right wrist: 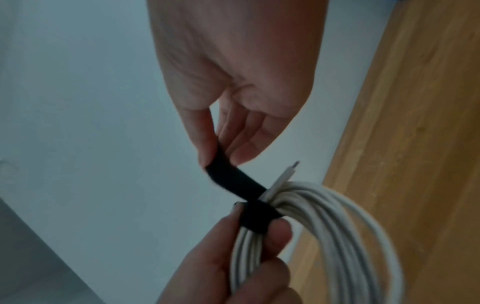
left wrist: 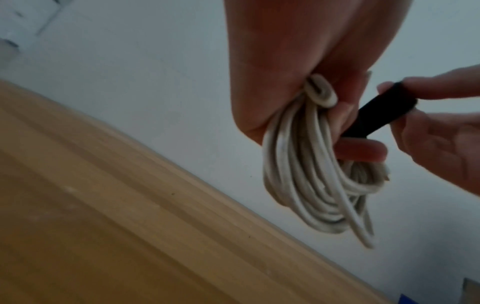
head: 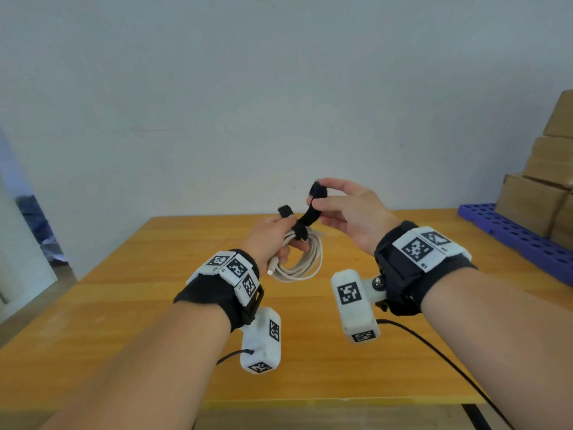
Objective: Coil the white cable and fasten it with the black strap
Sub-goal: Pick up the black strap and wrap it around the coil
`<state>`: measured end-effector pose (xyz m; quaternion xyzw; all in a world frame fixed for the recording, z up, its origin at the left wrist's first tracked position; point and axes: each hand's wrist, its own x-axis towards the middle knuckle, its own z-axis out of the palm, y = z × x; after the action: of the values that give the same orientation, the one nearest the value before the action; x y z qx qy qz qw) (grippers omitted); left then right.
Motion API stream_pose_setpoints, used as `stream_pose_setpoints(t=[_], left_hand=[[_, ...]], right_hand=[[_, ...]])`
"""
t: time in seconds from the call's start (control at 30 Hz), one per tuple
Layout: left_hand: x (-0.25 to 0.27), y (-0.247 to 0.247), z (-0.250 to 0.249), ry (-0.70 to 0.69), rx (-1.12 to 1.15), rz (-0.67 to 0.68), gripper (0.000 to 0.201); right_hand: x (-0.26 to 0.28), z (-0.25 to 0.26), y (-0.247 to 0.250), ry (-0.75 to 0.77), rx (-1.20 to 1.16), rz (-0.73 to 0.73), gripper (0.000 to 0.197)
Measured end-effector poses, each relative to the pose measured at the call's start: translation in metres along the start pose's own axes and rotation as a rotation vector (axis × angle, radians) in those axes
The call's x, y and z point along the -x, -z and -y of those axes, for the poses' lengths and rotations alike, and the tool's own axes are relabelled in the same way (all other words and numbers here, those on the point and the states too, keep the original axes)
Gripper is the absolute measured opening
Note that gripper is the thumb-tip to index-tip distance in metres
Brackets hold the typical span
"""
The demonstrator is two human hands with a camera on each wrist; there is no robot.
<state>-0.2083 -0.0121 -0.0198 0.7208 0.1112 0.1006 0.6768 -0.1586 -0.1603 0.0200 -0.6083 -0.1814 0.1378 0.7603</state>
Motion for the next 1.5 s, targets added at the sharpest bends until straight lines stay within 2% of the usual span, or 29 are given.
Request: stream_pose_setpoints(t=[0.17, 0.4, 0.47, 0.53, 0.67, 0.7, 0.77, 0.83, 0.87, 0.9, 0.93, 1.0, 1.03, 1.07, 1.17, 1.3, 1.5], left_hand=[[-0.008, 0.009, -0.005, -0.052, 0.043, -0.156, 0.019], [-0.004, 0.005, -0.005, -0.059, 0.125, -0.089, 0.016], [-0.004, 0.008, -0.005, -0.05, 0.133, -0.104, 0.011], [-0.005, 0.012, -0.001, -0.047, 0.135, -0.113, 0.012], [-0.006, 0.015, 0.006, -0.066, 0.077, -0.155, 0.021], [-0.007, 0.016, 0.007, -0.067, 0.074, -0.165, 0.021], [-0.006, 0.019, 0.006, -0.065, 0.087, -0.161, 0.022], [-0.005, 0.02, 0.005, -0.067, 0.086, -0.133, 0.024], [-0.004, 0.02, 0.004, -0.074, 0.076, -0.109, 0.024], [-0.002, 0.019, 0.003, -0.082, 0.065, -0.082, 0.024], [-0.001, 0.017, 0.002, -0.089, 0.059, -0.053, 0.025], [0.0, 0.012, 0.0, -0.098, 0.071, 0.002, 0.026], [0.001, 0.009, -0.001, -0.1, 0.078, 0.027, 0.027], [0.001, 0.007, -0.001, -0.103, 0.081, 0.054, 0.028], [0.004, -0.001, -0.003, -0.116, 0.055, 0.108, 0.031], [0.005, -0.005, -0.005, -0.12, 0.02, 0.104, 0.032], [0.006, -0.006, -0.007, -0.159, -0.085, 0.05, 0.034]], right_hand=[[0.008, -0.006, -0.003, -0.085, 0.184, 0.214, 0.045], [0.003, -0.007, -0.01, 0.032, 0.397, 0.214, 0.03], [0.005, -0.007, -0.009, -0.011, 0.386, 0.226, 0.024], [0.007, -0.007, -0.007, -0.074, 0.341, 0.266, 0.028], [0.015, -0.004, 0.001, -0.232, 0.303, 0.484, 0.032], [0.017, -0.004, 0.002, -0.25, 0.31, 0.502, 0.031], [0.014, -0.007, 0.002, -0.173, 0.36, 0.36, 0.027], [0.006, -0.011, 0.004, 0.055, 0.49, 0.058, 0.019], [0.002, -0.012, 0.005, 0.152, 0.562, -0.047, 0.014], [-0.002, -0.014, 0.006, 0.199, 0.613, -0.068, 0.012], [-0.005, -0.016, 0.007, 0.195, 0.656, -0.018, 0.022], [-0.007, -0.021, 0.007, 0.097, 0.695, 0.122, 0.054], [-0.007, -0.023, 0.006, 0.056, 0.697, 0.164, 0.062], [-0.006, -0.024, 0.004, 0.04, 0.688, 0.186, 0.062], [-0.003, -0.025, 0.002, 0.023, 0.684, 0.183, 0.042], [0.0, -0.025, 0.001, 0.077, 0.761, 0.134, 0.03], [0.002, -0.024, 0.004, 0.036, 0.708, 0.181, 0.042]])
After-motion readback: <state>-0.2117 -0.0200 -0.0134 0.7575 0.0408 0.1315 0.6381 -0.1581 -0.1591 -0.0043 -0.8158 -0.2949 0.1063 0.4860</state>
